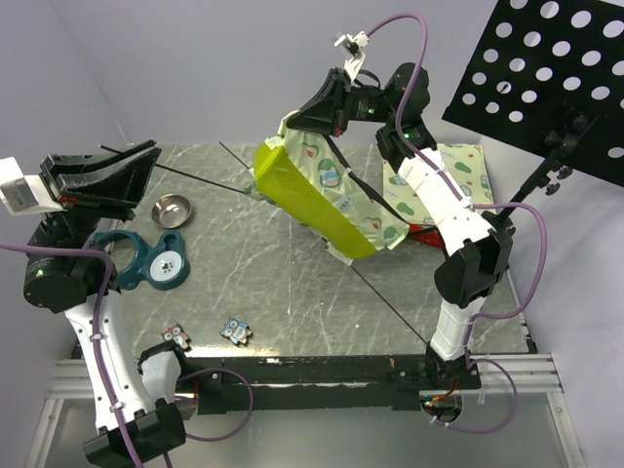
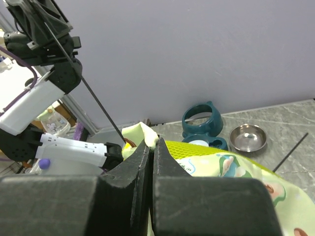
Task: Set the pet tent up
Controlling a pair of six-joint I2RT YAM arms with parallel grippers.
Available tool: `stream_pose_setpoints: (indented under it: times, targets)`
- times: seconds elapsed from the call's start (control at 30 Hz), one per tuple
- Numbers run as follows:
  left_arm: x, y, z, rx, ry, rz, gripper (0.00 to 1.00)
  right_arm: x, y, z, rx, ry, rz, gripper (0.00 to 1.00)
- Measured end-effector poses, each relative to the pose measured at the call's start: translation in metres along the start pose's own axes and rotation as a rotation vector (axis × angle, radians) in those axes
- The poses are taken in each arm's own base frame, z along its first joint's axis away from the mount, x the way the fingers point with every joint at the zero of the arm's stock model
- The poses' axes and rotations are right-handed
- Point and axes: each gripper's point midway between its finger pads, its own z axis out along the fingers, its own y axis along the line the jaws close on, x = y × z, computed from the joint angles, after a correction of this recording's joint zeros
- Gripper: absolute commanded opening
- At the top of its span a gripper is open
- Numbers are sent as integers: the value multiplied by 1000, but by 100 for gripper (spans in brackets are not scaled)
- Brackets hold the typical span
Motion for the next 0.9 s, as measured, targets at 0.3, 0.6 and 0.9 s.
stream_pose_setpoints:
  times: [0.3, 0.6, 0.9]
  targets:
    - [-10, 1, 5, 25, -49, -27, 1, 6, -2, 3, -2, 13, 11, 0]
    - [9, -22, 21, 196, 6, -172, 1, 6, -2, 19, -37, 18, -11, 0]
    - [63, -41, 41, 294, 261, -265, 1, 23, -21, 38, -59, 40, 18, 0]
